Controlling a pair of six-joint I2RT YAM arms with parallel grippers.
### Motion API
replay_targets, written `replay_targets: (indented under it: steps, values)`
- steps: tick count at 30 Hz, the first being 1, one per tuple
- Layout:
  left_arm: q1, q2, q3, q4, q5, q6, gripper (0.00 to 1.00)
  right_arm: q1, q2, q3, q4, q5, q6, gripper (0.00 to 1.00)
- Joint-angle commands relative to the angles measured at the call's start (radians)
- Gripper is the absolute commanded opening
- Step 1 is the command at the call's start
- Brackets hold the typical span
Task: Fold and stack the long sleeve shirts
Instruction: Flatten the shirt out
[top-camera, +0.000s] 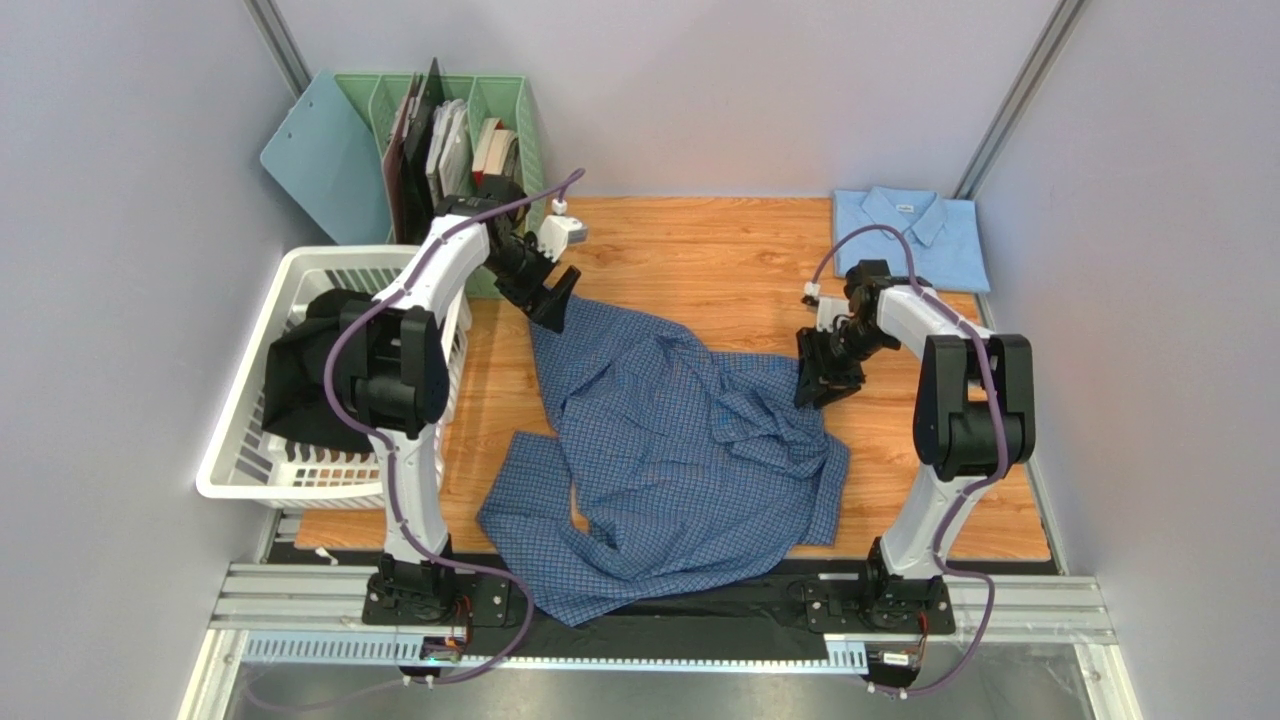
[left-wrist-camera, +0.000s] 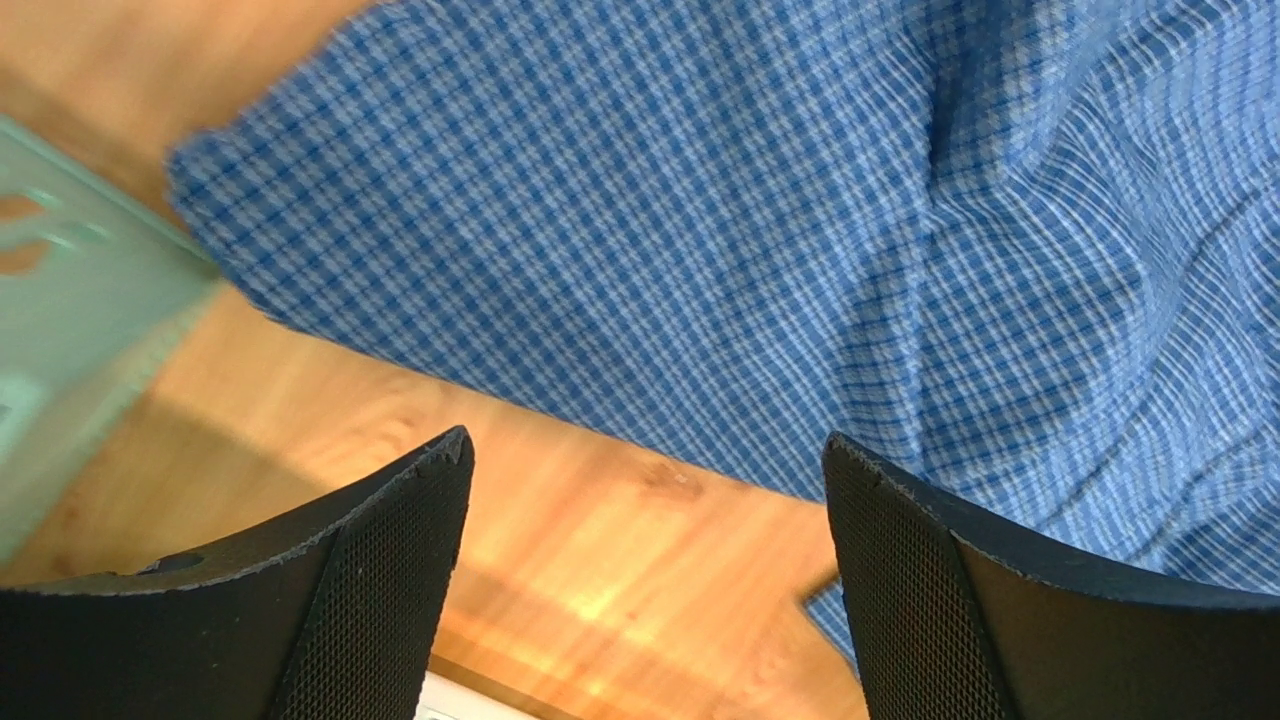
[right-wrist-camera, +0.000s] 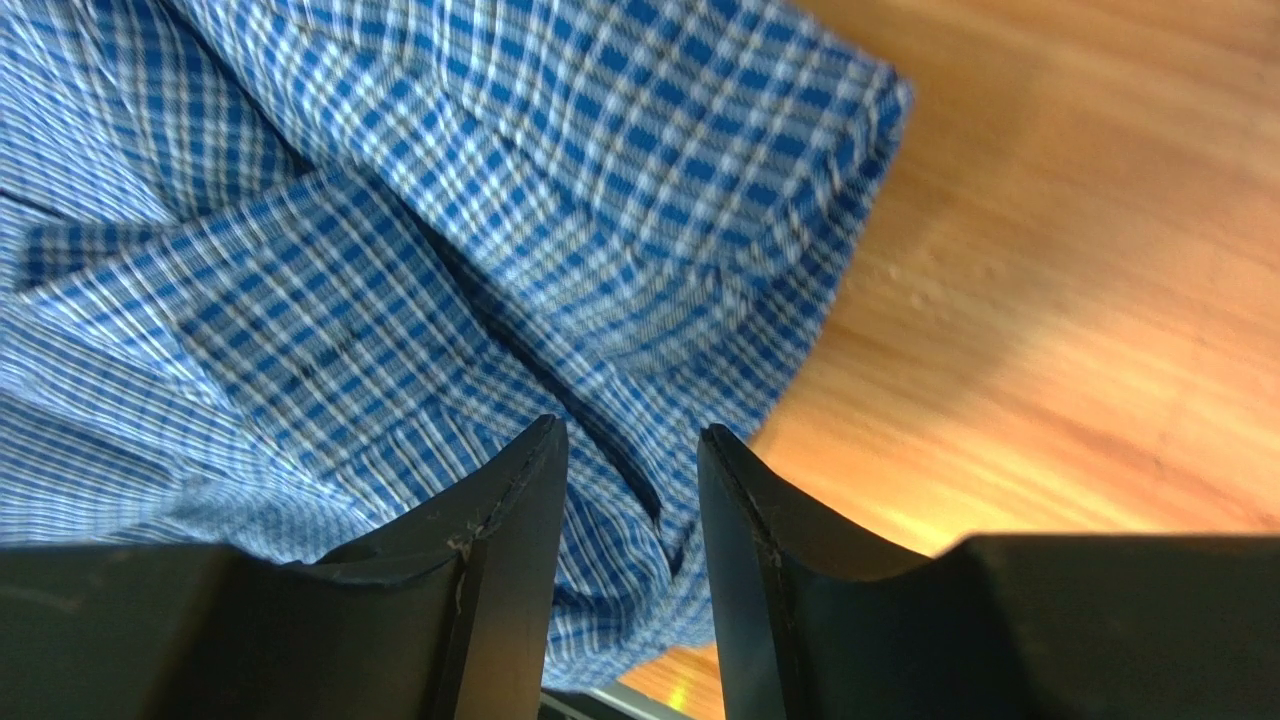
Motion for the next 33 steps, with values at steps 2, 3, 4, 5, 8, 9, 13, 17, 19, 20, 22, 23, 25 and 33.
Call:
replay_targets:
  steps: [2,3,4,5,8,9,13,17,19,20,22,23,25,33]
  values:
    - [0.03,0.049,0.108,0.007,0.026,0.04,0.91,-0.001,0.052,0.042,0.078,-0.129,0.078,0.41]
    - [0.038,0.054,0.115,-0.006,0.028,0.047,0.91,0.001,0.069,0.052,0.086,-0.136,0.09,0.4]
    - [0.039,0.055,0.12,-0.006,0.035,0.047,0.91,-0.001,0.08,0.057,0.087,-0.152,0.092,0.36]
    - [0.044,0.057,0.12,-0.008,0.037,0.05,0.91,0.001,0.09,0.062,0.087,-0.159,0.092,0.3]
    - [0.051,0.049,0.111,0.009,0.031,0.075,0.88,0.001,0.089,0.048,0.07,-0.152,0.08,0.0]
    - [0.051,0.048,0.111,0.02,0.01,0.078,0.85,-0.032,0.06,0.024,0.066,-0.12,0.066,0.0]
    - [0.05,0.055,0.135,0.059,0.025,0.118,0.81,-0.121,-0.066,-0.041,0.041,-0.08,0.002,0.0]
    - [0.028,0.135,0.261,0.047,0.011,0.181,0.77,-0.157,-0.12,-0.041,-0.012,-0.081,-0.035,0.0]
    - [-0.005,0.196,0.345,0.026,-0.049,0.26,0.75,-0.157,-0.118,-0.035,-0.019,-0.09,-0.035,0.0]
    - [-0.018,0.213,0.365,0.015,-0.063,0.28,0.75,-0.155,-0.108,-0.03,-0.02,-0.094,-0.034,0.0]
    - [-0.047,0.245,0.398,0.018,-0.075,0.303,0.75,-0.157,-0.074,-0.011,-0.031,-0.104,-0.032,0.0]
    - [-0.054,0.256,0.408,0.02,-0.072,0.307,0.75,-0.157,-0.063,-0.006,-0.034,-0.104,-0.031,0.0]
    - [-0.08,0.272,0.415,0.015,-0.028,0.316,0.75,-0.155,-0.045,0.0,-0.032,-0.094,-0.031,0.0]
    - [-0.232,0.338,0.382,0.02,-0.15,0.345,0.67,-0.142,0.038,0.02,0.014,0.017,-0.008,0.0]
